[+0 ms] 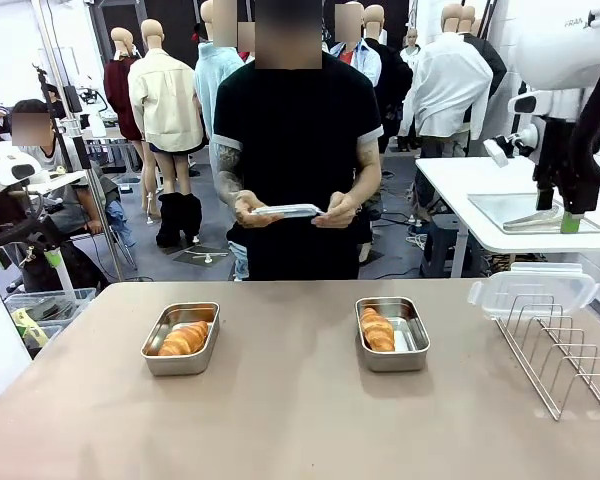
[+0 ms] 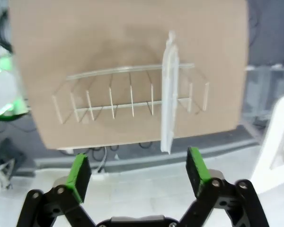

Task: Place the bread in airtight containers.
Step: Pick up one Airtight Container lid and hand it to the human.

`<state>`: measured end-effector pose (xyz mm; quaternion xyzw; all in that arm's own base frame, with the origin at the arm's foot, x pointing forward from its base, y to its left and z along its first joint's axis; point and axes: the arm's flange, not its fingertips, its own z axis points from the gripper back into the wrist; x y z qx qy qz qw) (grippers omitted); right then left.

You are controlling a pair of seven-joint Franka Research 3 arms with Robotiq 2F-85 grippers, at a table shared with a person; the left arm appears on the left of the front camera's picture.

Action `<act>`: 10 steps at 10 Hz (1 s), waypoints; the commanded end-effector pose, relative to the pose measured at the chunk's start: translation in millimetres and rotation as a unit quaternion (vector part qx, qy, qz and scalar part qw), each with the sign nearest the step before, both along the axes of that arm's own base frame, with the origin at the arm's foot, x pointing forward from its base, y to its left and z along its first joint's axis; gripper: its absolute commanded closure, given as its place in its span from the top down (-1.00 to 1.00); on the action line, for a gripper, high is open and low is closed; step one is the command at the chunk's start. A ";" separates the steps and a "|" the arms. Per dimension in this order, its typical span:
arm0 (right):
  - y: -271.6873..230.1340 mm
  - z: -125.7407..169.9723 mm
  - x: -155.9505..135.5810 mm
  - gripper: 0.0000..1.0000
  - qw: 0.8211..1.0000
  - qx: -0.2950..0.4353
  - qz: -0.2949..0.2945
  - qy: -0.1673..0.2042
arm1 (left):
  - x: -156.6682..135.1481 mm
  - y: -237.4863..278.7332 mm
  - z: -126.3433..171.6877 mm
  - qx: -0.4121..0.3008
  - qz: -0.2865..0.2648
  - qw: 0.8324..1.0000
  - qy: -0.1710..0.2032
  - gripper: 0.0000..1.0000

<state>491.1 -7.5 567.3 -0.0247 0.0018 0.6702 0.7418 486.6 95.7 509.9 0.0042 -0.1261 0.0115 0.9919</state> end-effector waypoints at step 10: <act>-12.1 -16.8 2.3 1.00 1.000 0.019 -0.019 0.017 | -1.5 -0.6 -0.5 0.001 0.010 1.000 -0.008 1.00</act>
